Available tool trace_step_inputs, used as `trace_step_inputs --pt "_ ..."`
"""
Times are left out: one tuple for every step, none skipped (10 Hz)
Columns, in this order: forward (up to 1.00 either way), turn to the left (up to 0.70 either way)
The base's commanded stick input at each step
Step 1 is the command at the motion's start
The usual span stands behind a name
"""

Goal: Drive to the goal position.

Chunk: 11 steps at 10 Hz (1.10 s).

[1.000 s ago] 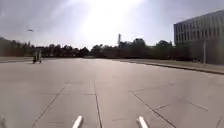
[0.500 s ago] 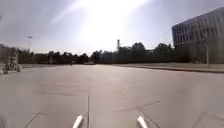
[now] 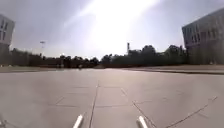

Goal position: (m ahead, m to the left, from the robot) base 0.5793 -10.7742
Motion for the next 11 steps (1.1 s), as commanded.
trace_step_inputs --pt "0.83 -0.39" --pt "0.57 -0.42" --pt "0.21 -0.75" --pt "0.00 -1.00" --pt "0.00 -1.00" --pt "0.00 -1.00" --pt "0.00 -1.00" --pt "0.00 -1.00" --pt "0.00 -1.00" --pt "0.00 -1.00" --pt "0.00 -1.00"
